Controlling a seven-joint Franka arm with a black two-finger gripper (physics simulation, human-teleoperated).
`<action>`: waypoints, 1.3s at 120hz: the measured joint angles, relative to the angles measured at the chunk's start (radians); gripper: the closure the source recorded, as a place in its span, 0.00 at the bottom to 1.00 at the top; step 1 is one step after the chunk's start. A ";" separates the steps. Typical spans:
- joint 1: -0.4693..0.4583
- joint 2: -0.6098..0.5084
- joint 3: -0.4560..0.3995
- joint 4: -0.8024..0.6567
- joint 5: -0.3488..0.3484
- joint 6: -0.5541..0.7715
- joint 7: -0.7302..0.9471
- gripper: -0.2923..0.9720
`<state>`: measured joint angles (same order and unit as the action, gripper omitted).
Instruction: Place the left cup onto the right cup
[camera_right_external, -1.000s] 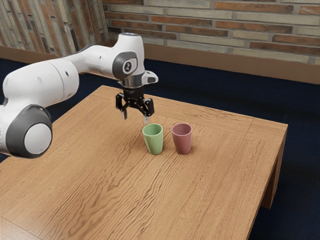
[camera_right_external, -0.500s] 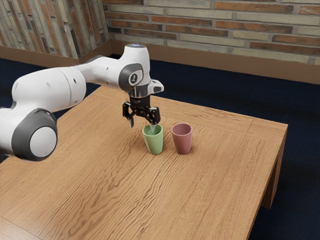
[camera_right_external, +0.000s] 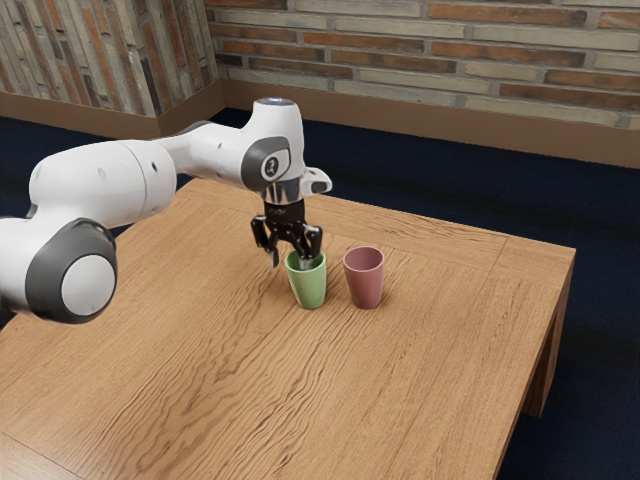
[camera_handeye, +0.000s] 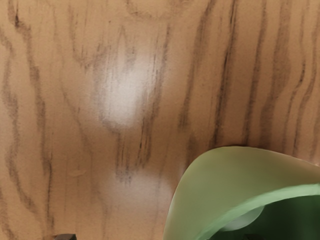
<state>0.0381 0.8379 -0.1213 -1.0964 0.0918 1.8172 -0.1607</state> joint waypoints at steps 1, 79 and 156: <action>0.000 0.000 0.000 0.000 0.000 0.000 0.000 0.50; -0.008 -0.013 -0.001 0.011 0.009 0.023 -0.008 0.84; -0.009 -0.165 0.005 0.020 0.017 0.011 -0.011 0.85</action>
<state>0.0289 0.6725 -0.1167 -1.0763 0.1090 1.8281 -0.1718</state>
